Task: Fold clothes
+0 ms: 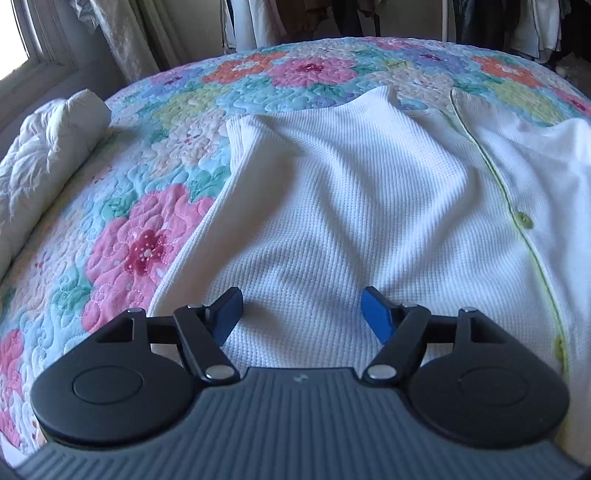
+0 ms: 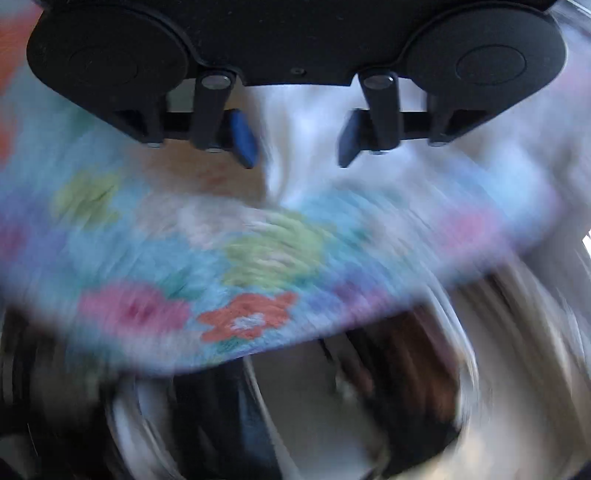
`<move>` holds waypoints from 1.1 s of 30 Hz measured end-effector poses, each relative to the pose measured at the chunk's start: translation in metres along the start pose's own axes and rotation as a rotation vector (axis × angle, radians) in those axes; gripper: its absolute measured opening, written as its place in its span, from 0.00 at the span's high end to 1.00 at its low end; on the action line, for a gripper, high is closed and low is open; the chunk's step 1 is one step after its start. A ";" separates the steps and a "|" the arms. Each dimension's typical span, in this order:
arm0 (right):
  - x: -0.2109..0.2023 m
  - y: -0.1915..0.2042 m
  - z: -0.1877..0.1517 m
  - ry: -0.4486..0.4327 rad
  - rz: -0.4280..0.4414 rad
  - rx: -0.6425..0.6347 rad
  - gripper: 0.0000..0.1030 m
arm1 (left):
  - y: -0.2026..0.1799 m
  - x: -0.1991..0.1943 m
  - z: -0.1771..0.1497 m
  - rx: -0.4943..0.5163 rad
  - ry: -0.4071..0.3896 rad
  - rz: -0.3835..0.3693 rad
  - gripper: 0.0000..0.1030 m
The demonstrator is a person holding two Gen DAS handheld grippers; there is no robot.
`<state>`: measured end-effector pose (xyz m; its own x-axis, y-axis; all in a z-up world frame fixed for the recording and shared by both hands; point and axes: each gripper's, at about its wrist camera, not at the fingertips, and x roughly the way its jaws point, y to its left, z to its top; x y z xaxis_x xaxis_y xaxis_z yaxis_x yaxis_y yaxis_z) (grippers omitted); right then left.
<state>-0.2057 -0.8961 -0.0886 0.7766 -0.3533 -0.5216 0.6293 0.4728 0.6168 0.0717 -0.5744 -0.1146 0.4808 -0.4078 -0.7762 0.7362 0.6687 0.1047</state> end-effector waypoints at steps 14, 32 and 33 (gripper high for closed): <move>0.067 -0.005 0.030 0.176 -0.040 -0.098 0.33 | 0.064 0.040 0.077 0.173 -0.161 0.107 0.16; 0.068 0.052 0.057 -0.035 -0.114 -0.513 0.83 | 0.051 0.099 0.113 0.240 -0.197 0.311 0.97; 0.070 0.049 0.050 -0.044 -0.198 -0.514 0.78 | 0.049 0.106 0.109 0.249 -0.181 0.322 0.96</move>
<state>-0.1191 -0.9377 -0.0651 0.6525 -0.5034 -0.5664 0.6767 0.7235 0.1366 0.2106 -0.6528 -0.1241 0.7636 -0.3201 -0.5607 0.6168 0.6183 0.4870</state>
